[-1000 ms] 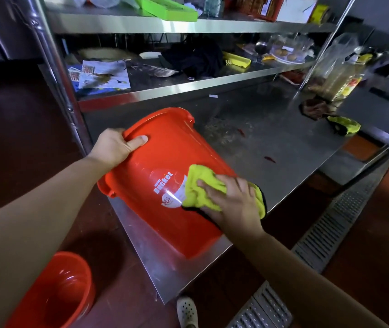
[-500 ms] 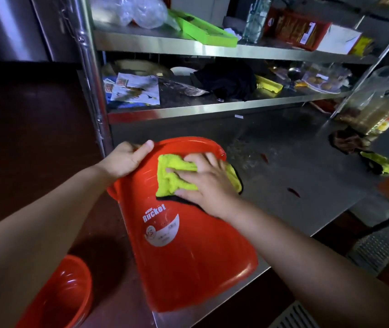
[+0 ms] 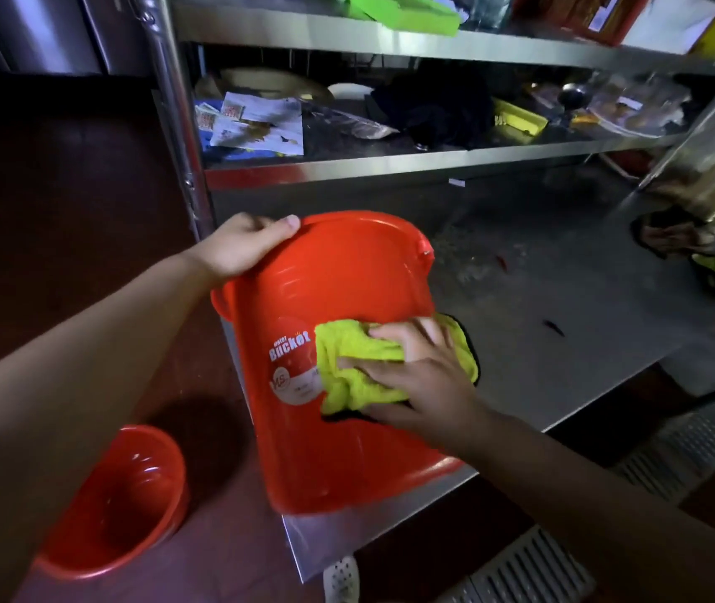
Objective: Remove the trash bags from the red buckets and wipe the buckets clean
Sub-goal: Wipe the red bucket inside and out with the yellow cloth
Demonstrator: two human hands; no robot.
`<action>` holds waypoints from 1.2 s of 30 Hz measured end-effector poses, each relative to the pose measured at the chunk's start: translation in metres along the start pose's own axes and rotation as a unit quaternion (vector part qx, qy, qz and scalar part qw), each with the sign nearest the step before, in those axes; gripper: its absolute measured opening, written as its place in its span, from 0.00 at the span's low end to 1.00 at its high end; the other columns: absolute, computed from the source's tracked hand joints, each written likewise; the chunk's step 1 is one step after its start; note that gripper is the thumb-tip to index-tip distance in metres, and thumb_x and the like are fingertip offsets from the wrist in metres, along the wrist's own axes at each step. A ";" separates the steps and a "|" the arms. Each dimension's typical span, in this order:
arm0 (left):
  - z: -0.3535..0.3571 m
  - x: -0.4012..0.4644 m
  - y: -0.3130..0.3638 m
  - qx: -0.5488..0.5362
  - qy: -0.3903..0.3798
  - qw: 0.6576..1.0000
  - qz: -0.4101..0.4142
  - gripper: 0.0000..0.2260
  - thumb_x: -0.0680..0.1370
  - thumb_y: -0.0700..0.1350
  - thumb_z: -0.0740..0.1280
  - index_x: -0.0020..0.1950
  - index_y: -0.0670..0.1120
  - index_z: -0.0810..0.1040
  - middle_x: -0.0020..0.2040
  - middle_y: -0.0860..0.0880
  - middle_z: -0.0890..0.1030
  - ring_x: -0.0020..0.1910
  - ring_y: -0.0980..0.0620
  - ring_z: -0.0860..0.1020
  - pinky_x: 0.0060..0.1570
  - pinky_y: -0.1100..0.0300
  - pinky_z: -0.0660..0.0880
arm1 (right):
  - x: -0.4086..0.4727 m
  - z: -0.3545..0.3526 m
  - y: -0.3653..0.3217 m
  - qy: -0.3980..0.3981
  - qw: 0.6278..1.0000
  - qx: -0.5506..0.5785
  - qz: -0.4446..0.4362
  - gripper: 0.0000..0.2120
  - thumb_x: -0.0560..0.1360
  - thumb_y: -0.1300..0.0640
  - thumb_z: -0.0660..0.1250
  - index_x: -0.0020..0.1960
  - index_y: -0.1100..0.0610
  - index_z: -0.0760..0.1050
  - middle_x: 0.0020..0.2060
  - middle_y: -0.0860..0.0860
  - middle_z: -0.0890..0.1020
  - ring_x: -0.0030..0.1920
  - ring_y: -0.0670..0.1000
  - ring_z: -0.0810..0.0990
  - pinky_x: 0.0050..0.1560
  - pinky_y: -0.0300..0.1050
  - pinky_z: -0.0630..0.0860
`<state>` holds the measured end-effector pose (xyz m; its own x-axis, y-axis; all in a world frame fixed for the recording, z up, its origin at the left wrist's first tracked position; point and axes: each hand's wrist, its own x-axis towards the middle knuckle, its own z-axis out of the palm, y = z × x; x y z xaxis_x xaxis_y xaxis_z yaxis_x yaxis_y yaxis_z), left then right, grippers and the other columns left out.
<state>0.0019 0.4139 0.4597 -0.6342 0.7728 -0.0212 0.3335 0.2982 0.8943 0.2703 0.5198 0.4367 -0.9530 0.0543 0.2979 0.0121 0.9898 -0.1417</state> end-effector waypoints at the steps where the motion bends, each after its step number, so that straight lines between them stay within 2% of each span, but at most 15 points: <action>1: -0.001 -0.002 0.004 -0.009 -0.001 1.000 0.018 0.11 0.79 0.51 0.63 0.40 0.49 0.80 0.32 0.60 0.81 0.32 0.68 0.76 0.37 0.76 0.71 | -0.016 0.001 -0.004 -0.007 1.000 0.000 -0.014 0.21 0.72 0.35 0.61 0.64 0.37 0.72 0.60 0.49 0.71 0.58 0.55 0.68 0.54 0.56 0.67; 3: -0.004 -0.002 0.014 0.001 -0.007 0.998 0.060 0.04 0.78 0.44 0.64 0.47 0.50 0.79 0.40 0.62 0.81 0.39 0.70 0.76 0.44 0.77 0.70 | -0.043 0.003 -0.010 -0.014 0.999 0.004 -0.044 0.21 0.71 0.37 0.63 0.63 0.39 0.73 0.62 0.48 0.69 0.60 0.56 0.68 0.56 0.57 0.66; 5: -0.001 0.000 0.029 0.037 -0.032 0.995 0.085 0.10 0.79 0.40 0.63 0.58 0.48 0.78 0.53 0.56 0.79 0.50 0.64 0.75 0.50 0.75 0.69 | -0.060 0.004 -0.012 -0.015 0.997 0.025 -0.065 0.20 0.72 0.38 0.63 0.62 0.40 0.75 0.63 0.48 0.69 0.61 0.55 0.68 0.58 0.57 0.64; 8: 0.016 0.008 0.044 0.053 -0.031 0.996 0.060 0.15 0.80 0.36 0.58 0.65 0.44 0.75 0.59 0.50 0.77 0.56 0.55 0.74 0.48 0.78 0.68 | -0.064 0.000 -0.009 -0.019 0.996 0.037 -0.078 0.19 0.74 0.39 0.61 0.62 0.42 0.76 0.62 0.49 0.70 0.60 0.56 0.69 0.57 0.59 0.65; 11: 0.033 0.014 0.047 0.018 0.001 1.000 0.001 0.14 0.79 0.45 0.63 0.64 0.44 0.76 0.61 0.48 0.77 0.58 0.52 0.75 0.59 0.66 0.68 | -0.041 -0.001 0.001 -0.024 0.995 0.011 -0.092 0.20 0.75 0.38 0.59 0.62 0.44 0.76 0.60 0.50 0.71 0.56 0.55 0.70 0.54 0.56 0.66; 13: 0.039 0.015 0.046 0.061 0.015 0.998 -0.010 0.18 0.79 0.54 0.62 0.65 0.46 0.75 0.63 0.47 0.77 0.61 0.50 0.74 0.66 0.59 0.66 | -0.017 -0.002 0.010 0.004 0.998 0.016 -0.064 0.21 0.74 0.37 0.59 0.61 0.45 0.77 0.58 0.51 0.72 0.55 0.54 0.68 0.54 0.52 0.66; 17: 0.038 0.013 0.042 0.115 0.035 0.993 -0.003 0.22 0.79 0.58 0.58 0.69 0.46 0.72 0.69 0.47 0.73 0.68 0.49 0.70 0.70 0.56 0.63 | 0.041 0.000 0.039 0.080 0.996 0.047 0.009 0.20 0.72 0.41 0.64 0.56 0.53 0.81 0.54 0.54 0.75 0.53 0.57 0.71 0.56 0.50 0.66; 21: 0.024 0.006 0.028 0.055 0.039 0.998 -0.015 0.21 0.79 0.57 0.59 0.67 0.46 0.73 0.67 0.48 0.74 0.68 0.49 0.70 0.70 0.54 0.63 | 0.096 0.002 0.065 0.107 0.983 0.101 0.112 0.23 0.70 0.40 0.64 0.54 0.57 0.81 0.55 0.54 0.74 0.55 0.56 0.69 0.58 0.56 0.68; 23: 0.016 -0.001 0.022 0.001 0.048 0.999 -0.015 0.18 0.80 0.53 0.60 0.65 0.45 0.74 0.64 0.48 0.76 0.64 0.51 0.73 0.67 0.57 0.66 | 0.108 0.006 0.062 0.103 0.979 0.121 0.129 0.25 0.70 0.39 0.63 0.55 0.55 0.81 0.56 0.53 0.74 0.56 0.56 0.68 0.59 0.56 0.68; 26: 0.003 -0.018 0.008 -0.075 0.059 0.995 -0.014 0.09 0.81 0.46 0.59 0.54 0.46 0.76 0.47 0.52 0.80 0.46 0.59 0.77 0.48 0.70 0.73 | 0.097 0.010 0.034 0.086 0.987 0.102 0.091 0.24 0.69 0.37 0.60 0.55 0.51 0.82 0.57 0.51 0.73 0.56 0.56 0.68 0.59 0.53 0.64; 28: -0.008 -0.031 -0.005 -0.096 0.078 0.992 -0.012 0.09 0.82 0.45 0.57 0.46 0.47 0.76 0.37 0.55 0.78 0.35 0.64 0.75 0.38 0.71 0.72 | 0.073 0.012 0.013 0.066 0.993 0.088 0.045 0.22 0.70 0.37 0.62 0.56 0.47 0.81 0.56 0.50 0.74 0.54 0.55 0.68 0.57 0.53 0.64; 30: -0.019 -0.045 -0.021 -0.105 0.098 0.989 -0.019 0.11 0.82 0.45 0.57 0.43 0.48 0.75 0.34 0.54 0.76 0.31 0.64 0.75 0.34 0.70 0.72 | 0.043 0.014 -0.007 0.050 0.995 0.086 -0.003 0.19 0.71 0.37 0.63 0.58 0.43 0.79 0.56 0.50 0.74 0.54 0.55 0.69 0.55 0.54 0.66; 32: -0.032 -0.055 -0.033 -0.131 0.106 0.985 -0.034 0.10 0.82 0.44 0.57 0.44 0.49 0.76 0.34 0.54 0.78 0.32 0.62 0.76 0.35 0.68 0.73 | 0.012 0.015 -0.024 0.026 0.995 0.090 -0.042 0.20 0.72 0.36 0.62 0.61 0.40 0.76 0.57 0.50 0.72 0.56 0.54 0.68 0.56 0.55 0.66; 34: -0.041 -0.057 -0.035 -0.142 0.119 0.981 -0.052 0.10 0.81 0.39 0.58 0.46 0.47 0.77 0.35 0.54 0.81 0.36 0.57 0.78 0.40 0.64 0.74 | -0.011 0.016 -0.037 -0.001 0.993 0.084 -0.081 0.20 0.73 0.36 0.61 0.62 0.39 0.74 0.59 0.49 0.70 0.59 0.54 0.67 0.57 0.56 0.65; 36: -0.045 -0.048 -0.025 -0.096 0.123 0.986 -0.057 0.12 0.78 0.34 0.57 0.49 0.45 0.79 0.41 0.48 0.81 0.43 0.51 0.77 0.45 0.62 0.72 | -0.020 0.017 -0.044 -0.011 0.991 0.072 -0.108 0.20 0.73 0.37 0.61 0.62 0.40 0.74 0.60 0.48 0.69 0.60 0.54 0.67 0.56 0.57 0.65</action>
<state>-0.0070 0.3439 0.4589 -0.8182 0.5736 -0.0386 0.1266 0.2453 0.9611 0.2838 0.4724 0.4207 -0.9350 -0.1623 0.3152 -0.2357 0.9487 -0.2109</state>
